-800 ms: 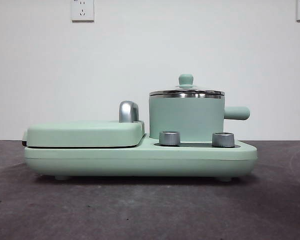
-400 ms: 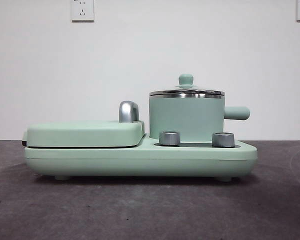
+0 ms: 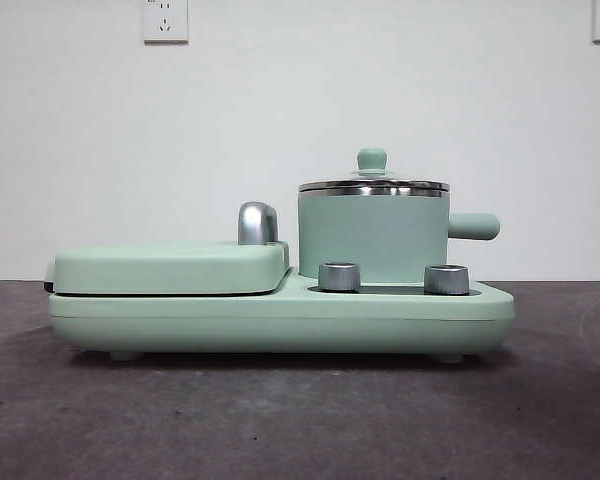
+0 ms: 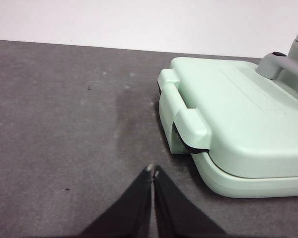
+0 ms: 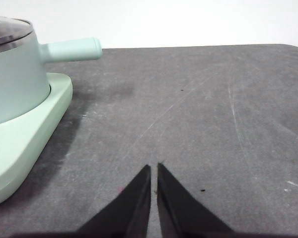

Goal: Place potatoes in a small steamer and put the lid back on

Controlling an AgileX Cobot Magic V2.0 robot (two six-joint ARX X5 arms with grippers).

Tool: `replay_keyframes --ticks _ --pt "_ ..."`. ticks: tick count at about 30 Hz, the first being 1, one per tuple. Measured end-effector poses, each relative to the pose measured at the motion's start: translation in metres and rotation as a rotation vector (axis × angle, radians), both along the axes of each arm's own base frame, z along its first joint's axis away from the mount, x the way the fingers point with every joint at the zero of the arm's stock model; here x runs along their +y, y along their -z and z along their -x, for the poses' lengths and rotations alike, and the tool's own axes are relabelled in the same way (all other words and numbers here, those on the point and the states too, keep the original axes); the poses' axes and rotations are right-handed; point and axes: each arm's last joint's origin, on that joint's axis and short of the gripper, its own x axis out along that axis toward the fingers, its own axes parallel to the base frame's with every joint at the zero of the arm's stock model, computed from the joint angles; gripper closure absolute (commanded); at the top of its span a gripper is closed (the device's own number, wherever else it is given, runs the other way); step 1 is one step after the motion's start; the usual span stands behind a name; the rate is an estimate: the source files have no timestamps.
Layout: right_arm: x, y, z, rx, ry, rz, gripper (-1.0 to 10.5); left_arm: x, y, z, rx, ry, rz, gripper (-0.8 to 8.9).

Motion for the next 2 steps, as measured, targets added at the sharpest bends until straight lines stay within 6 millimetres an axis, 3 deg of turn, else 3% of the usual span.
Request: replay_keyframes --ticks 2 --pt "0.0 0.0 0.0 0.0 0.0 0.0 9.3 0.0 0.0 0.0 0.0 0.0 0.0 8.07"
